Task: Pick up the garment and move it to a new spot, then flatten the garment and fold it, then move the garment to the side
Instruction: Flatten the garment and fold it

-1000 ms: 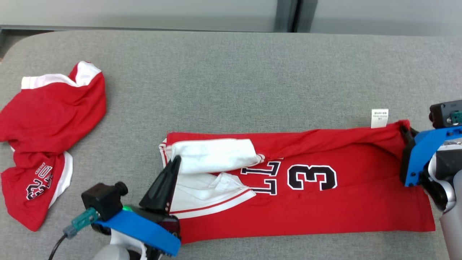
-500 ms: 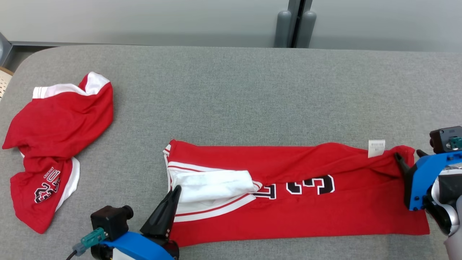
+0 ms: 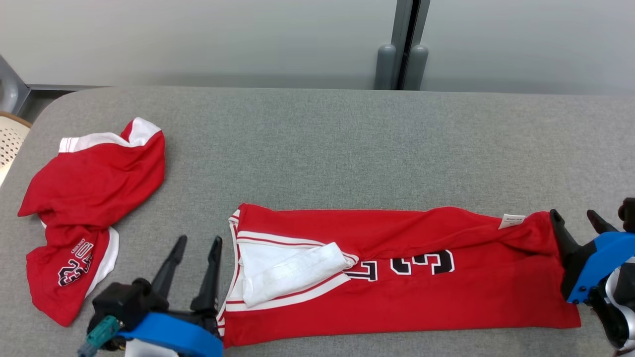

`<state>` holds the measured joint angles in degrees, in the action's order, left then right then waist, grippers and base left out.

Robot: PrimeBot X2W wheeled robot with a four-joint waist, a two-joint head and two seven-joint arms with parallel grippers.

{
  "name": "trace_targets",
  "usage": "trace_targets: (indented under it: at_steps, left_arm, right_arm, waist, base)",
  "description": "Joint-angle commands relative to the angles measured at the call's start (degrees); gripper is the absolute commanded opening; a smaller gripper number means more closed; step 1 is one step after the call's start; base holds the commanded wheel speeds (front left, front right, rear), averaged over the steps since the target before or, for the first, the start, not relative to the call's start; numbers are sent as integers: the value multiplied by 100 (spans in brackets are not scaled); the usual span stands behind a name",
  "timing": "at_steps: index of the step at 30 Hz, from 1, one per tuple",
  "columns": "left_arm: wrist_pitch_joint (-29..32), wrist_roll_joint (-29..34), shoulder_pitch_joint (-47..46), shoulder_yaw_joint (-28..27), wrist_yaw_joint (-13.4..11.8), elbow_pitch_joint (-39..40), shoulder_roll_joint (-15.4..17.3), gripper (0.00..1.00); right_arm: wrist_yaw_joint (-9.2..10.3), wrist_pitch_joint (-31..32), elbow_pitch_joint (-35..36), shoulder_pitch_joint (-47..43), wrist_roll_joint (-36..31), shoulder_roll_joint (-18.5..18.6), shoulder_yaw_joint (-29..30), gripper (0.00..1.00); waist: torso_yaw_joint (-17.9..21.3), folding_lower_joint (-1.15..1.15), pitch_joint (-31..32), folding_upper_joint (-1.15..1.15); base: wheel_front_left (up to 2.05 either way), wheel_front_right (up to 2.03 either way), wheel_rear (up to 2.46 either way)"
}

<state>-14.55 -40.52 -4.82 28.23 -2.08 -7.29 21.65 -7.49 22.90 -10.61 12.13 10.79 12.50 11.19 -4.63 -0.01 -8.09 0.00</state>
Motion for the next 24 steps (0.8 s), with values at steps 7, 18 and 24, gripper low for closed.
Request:
trace_targets:
  at_steps: [7,18,24]
  left_arm:
    - [-65,735,-363,-394,-93,-317,-188,100]
    - [-68,1333,-74,-1274,406,-598,-757,100]
    - [-68,1497,-121,-1457,575,-634,-901,100]
  right_arm:
    - [-1,-344,205,-310,-9,-473,228,100]
    - [-2,-618,-150,-287,-119,-764,371,100]
    - [-1,-666,-723,46,-287,-816,578,100]
  waist:
    - [51,1,159,0]
    - [157,1,176,0]
    - [120,1,34,0]
  base:
    - [0,0,0]
    - [0,0,0]
    - [0,0,0]
